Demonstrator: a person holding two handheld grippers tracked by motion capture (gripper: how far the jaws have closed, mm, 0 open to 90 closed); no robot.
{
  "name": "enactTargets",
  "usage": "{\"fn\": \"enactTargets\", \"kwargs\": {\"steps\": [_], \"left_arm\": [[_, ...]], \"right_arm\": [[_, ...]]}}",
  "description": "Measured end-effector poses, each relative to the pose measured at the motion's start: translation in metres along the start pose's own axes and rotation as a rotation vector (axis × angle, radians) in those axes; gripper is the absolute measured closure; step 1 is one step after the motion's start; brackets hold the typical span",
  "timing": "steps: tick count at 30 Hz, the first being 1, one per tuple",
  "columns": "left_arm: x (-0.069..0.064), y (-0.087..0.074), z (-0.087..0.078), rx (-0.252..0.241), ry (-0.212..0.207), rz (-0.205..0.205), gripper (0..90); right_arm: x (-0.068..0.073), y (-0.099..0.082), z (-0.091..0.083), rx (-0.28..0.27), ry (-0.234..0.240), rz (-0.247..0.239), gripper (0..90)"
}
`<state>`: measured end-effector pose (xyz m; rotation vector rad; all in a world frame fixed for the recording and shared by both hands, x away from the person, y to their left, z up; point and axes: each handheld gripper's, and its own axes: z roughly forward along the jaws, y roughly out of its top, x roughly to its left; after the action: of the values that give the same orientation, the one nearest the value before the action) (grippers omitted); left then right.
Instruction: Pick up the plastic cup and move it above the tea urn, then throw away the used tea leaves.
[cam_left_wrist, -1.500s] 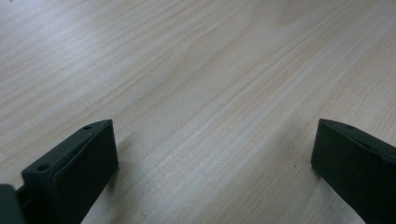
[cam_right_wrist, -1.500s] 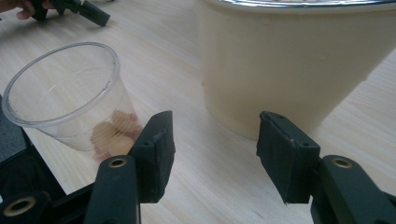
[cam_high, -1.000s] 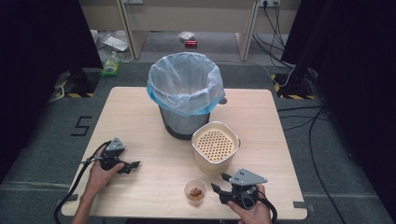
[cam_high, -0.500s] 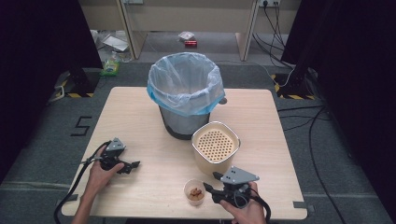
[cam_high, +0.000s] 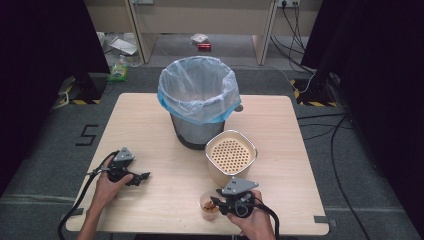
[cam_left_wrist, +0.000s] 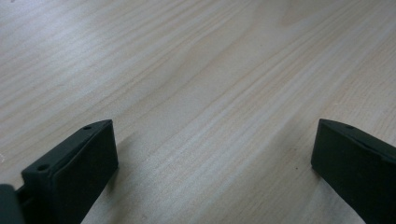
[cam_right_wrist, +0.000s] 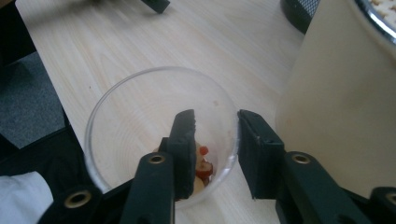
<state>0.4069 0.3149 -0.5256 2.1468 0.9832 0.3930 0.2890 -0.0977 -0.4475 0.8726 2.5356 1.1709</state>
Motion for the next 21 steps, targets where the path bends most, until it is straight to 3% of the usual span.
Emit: {"fn": "enactTargets", "kwargs": {"steps": [7, 14, 21], "left_arm": [[0.000, 0.000, 0.000, 0.000, 0.000, 0.001, 0.0], [0.000, 0.000, 0.000, -0.001, 0.001, 0.000, 0.0], [0.000, 0.000, 0.000, 0.000, 0.001, 0.001, 0.0]], "right_arm": [[-0.001, -0.005, -0.001, 0.007, 0.012, 0.002, 78.8], [-0.003, -0.009, -0.002, 0.006, 0.047, 0.007, 82.0], [0.000, -0.013, -0.010, -0.043, 0.091, -0.005, 85.3]]}}
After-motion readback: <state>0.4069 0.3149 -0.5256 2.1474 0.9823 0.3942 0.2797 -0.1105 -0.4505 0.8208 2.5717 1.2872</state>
